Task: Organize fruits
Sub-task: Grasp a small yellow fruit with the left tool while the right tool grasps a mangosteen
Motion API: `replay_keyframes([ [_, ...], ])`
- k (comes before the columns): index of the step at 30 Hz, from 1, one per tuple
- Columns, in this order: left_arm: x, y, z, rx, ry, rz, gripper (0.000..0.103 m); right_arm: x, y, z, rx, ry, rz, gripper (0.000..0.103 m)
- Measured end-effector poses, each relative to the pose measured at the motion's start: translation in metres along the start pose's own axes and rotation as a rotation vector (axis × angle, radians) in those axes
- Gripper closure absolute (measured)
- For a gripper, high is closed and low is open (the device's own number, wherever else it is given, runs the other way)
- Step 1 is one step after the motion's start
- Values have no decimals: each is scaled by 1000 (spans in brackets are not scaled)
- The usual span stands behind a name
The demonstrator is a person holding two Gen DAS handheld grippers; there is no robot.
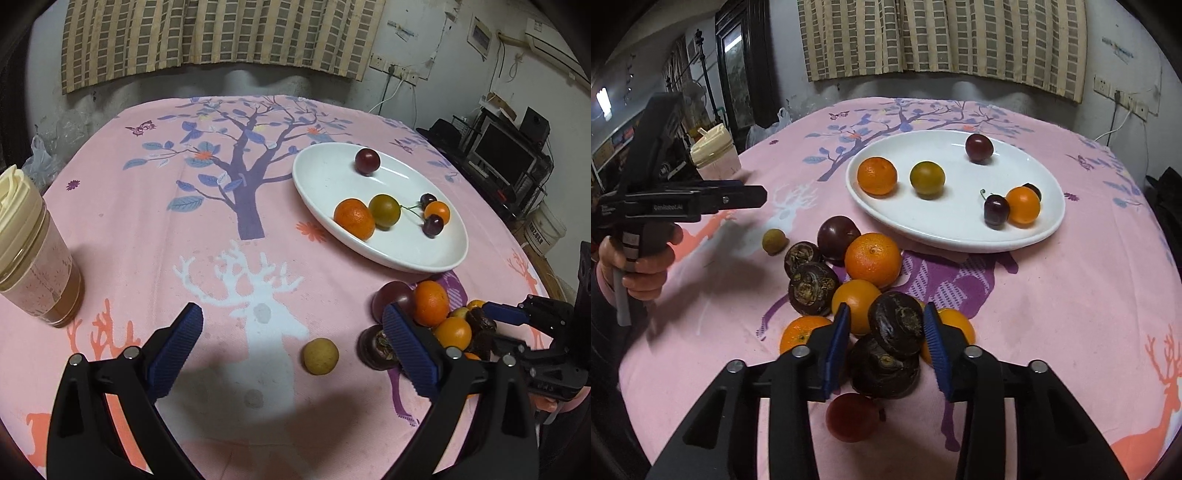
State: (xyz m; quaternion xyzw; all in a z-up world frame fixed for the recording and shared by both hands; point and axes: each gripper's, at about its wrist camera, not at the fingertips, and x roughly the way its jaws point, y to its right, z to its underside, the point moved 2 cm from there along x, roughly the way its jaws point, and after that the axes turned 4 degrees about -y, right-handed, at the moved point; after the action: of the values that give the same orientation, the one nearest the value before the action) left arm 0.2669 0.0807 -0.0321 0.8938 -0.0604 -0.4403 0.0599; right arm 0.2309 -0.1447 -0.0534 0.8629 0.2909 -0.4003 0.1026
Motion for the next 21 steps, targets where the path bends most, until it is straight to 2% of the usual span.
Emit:
replay_keyframes([
  [3,-3,2,0,50,6,-28,7,-2,14,-1,64,2,-53,74],
  [4,-6,4,1,91,13,-46,7,-3,16,-2,75,8,-63,79],
  [5,-9,7,3,145,25,-58,7,-6,18,-3,86,21,-69,79],
  [7,-11,14,9,233,15,-15,7,-12,24,-6,131,53,-118,79],
  [8,-12,18,13,270,9,5,9,-17,31,-7,174,75,-171,79],
  [12,2,35,28,380,-40,4,45,-25,45,-8,259,117,-260,79],
  [14,12,37,33,395,-72,-1,52,-27,50,-8,289,130,-300,79],
  [17,22,35,36,394,-93,-13,60,-30,54,-10,308,143,-311,79],
  [21,31,31,34,378,-107,-28,65,-32,54,-9,311,149,-314,79],
])
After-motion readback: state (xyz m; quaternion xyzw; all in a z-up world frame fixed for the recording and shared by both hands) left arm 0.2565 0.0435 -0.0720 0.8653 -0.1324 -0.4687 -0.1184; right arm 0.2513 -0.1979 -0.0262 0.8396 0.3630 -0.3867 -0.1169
